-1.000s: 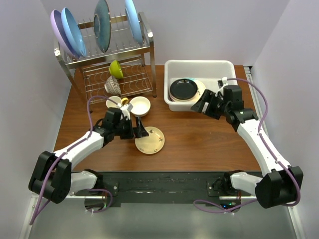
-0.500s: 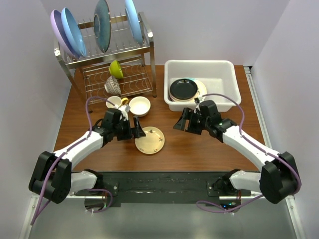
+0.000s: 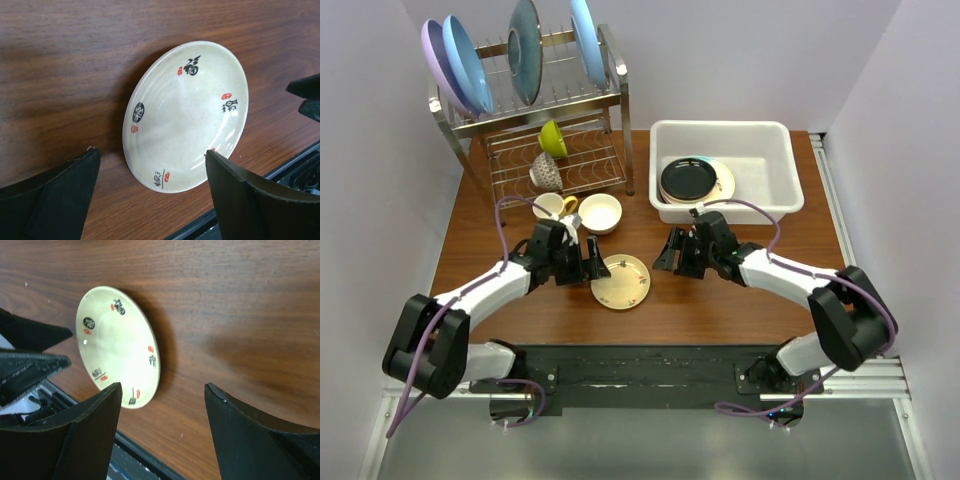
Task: Place the plates into the plastic bin on the countertop
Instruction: Pick up the plate at the center of the board.
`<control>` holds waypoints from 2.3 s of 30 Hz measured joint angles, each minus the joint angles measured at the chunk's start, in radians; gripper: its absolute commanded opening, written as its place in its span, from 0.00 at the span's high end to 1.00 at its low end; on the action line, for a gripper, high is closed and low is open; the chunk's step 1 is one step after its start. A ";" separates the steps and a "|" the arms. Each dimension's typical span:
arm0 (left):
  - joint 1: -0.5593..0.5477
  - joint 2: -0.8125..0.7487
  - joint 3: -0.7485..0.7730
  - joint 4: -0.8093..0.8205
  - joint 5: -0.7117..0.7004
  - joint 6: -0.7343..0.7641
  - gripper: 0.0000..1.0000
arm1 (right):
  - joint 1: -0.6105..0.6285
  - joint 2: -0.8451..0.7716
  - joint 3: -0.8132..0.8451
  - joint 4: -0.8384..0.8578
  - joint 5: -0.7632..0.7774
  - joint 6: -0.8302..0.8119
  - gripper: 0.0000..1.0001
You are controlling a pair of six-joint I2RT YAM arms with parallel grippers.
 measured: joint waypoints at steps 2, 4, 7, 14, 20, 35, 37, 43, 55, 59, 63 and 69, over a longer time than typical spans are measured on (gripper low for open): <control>0.000 0.011 -0.006 0.003 0.005 -0.001 0.13 | 0.002 0.039 0.000 0.031 -0.002 0.011 0.31; 0.000 0.018 -0.011 0.003 0.008 -0.001 0.14 | 0.006 0.082 0.000 0.059 -0.005 0.023 0.32; 0.000 0.030 -0.016 0.009 0.015 -0.001 0.18 | 0.016 0.130 0.000 0.092 -0.010 0.038 0.32; 0.000 0.057 -0.038 0.066 0.054 -0.003 0.28 | 0.047 0.183 0.002 0.176 -0.032 0.082 0.33; 0.000 0.083 -0.051 0.127 0.095 -0.011 0.34 | 0.079 0.225 0.023 0.226 -0.045 0.105 0.34; 0.006 0.113 -0.064 0.193 0.152 -0.018 0.35 | 0.083 0.247 -0.069 0.447 -0.105 0.178 0.36; 0.007 0.114 -0.065 0.198 0.155 -0.018 0.35 | 0.082 0.250 -0.097 0.500 -0.118 0.198 0.38; 0.011 0.121 -0.066 0.213 0.158 -0.018 0.36 | 0.076 0.297 -0.161 0.686 -0.184 0.265 0.42; 0.011 0.132 -0.076 0.258 0.176 -0.018 0.37 | 0.079 0.335 -0.192 0.788 -0.241 0.307 0.53; 0.011 0.132 -0.078 0.265 0.182 -0.020 0.37 | 0.080 0.350 -0.194 0.797 -0.249 0.317 0.60; 0.011 0.133 -0.081 0.267 0.192 -0.026 0.37 | 0.084 0.360 -0.197 0.798 -0.262 0.323 0.71; 0.010 0.134 -0.082 0.270 0.199 -0.026 0.37 | 0.085 0.360 -0.201 0.811 -0.264 0.328 0.84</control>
